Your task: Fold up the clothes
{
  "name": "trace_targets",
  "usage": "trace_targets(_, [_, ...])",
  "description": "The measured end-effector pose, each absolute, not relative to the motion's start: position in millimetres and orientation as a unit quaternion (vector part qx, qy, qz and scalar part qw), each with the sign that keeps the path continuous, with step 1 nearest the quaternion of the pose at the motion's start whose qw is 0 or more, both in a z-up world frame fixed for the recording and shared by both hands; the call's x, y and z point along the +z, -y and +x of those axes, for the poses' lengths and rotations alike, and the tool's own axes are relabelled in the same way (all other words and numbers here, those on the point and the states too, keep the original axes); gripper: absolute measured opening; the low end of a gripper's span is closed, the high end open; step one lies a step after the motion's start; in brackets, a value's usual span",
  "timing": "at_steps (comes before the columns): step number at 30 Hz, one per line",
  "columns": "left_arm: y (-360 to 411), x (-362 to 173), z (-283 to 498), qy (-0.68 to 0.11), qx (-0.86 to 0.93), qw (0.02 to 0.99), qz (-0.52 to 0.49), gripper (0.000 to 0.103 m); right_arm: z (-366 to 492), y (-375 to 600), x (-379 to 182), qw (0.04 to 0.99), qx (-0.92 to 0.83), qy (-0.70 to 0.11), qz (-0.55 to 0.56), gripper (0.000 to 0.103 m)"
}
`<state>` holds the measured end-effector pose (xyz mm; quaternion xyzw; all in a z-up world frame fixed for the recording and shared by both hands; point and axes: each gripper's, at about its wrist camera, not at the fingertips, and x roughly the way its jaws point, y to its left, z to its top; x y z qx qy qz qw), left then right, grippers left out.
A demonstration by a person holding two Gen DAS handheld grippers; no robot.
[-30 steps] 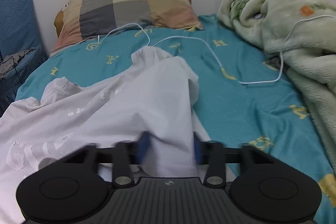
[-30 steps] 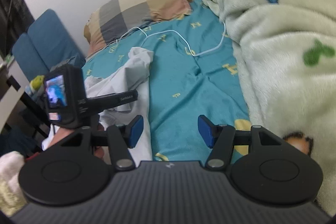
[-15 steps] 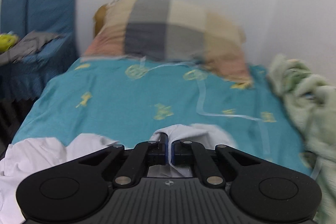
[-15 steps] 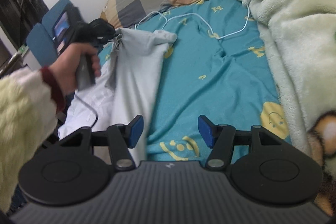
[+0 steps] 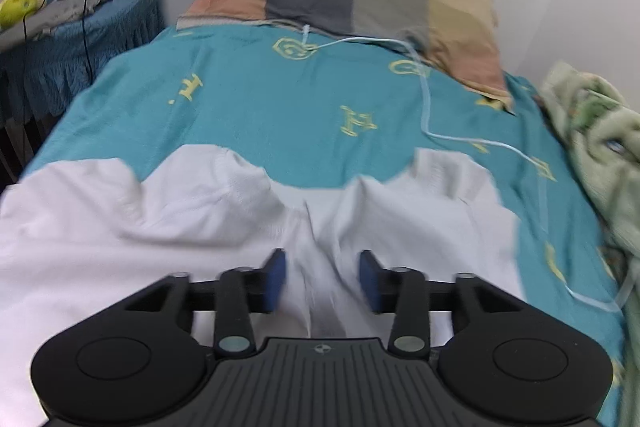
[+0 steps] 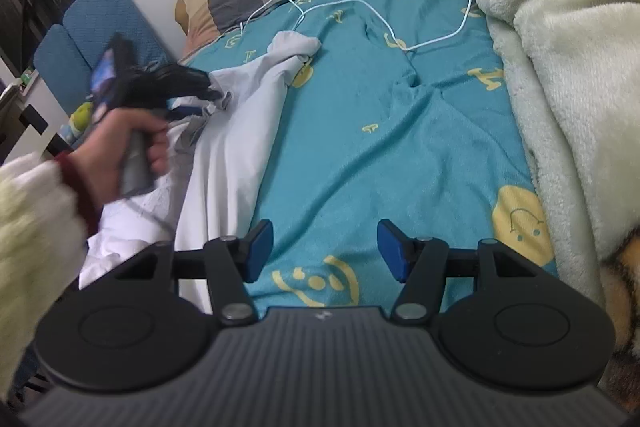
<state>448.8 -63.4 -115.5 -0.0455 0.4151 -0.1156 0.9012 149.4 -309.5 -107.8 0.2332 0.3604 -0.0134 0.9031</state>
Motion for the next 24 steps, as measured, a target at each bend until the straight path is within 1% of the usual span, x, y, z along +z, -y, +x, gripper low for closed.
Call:
trace_targets(4, [59,-82,361,-0.424,-0.151,0.892,-0.035,0.047,144,310,-100,0.908,-0.014,-0.351,0.228,0.06])
trace_targets(5, [57,-75,334,-0.424,-0.159,0.891,-0.041,0.051,141,311,-98,0.91,-0.015,-0.349,0.225,0.06])
trace_targets(6, [56,-69,307,-0.43,-0.167,0.886,-0.041,0.052,138,311,-95,0.911,-0.016,-0.345,0.223,0.06])
trace_targets(9, [57,-55,223,-0.439,-0.19,0.878,-0.031,0.052,127,314,-85,0.916,-0.02,-0.331,0.223,0.06])
trace_targets(12, [57,-51,151,-0.429,-0.206,0.879,-0.04,0.051,116,314,-76,0.923,-0.025,-0.321,0.212,0.06])
trace_targets(16, [63,-61,74,-0.408,-0.226,0.882,-0.064,0.047,98,314,-65,0.926,-0.034,-0.315,0.206,0.06])
trace_targets(20, [81,-84,25,-0.405,-0.252,0.877,-0.058,0.037,69,307,-51,0.935,-0.031,-0.301,0.186,0.06])
trace_targets(21, [86,-92,14,-0.404,-0.258,0.876,-0.055,0.037,63,305,-48,0.937,-0.028,-0.298,0.179,0.06])
trace_targets(23, [97,-105,-3,-0.415,-0.271,0.868,-0.032,0.025,50,301,-43,0.941,-0.023,-0.291,0.17,0.06])
trace_targets(24, [102,-110,-9,-0.415,-0.273,0.868,-0.014,0.024,45,301,-42,0.941,-0.024,-0.289,0.172,0.06])
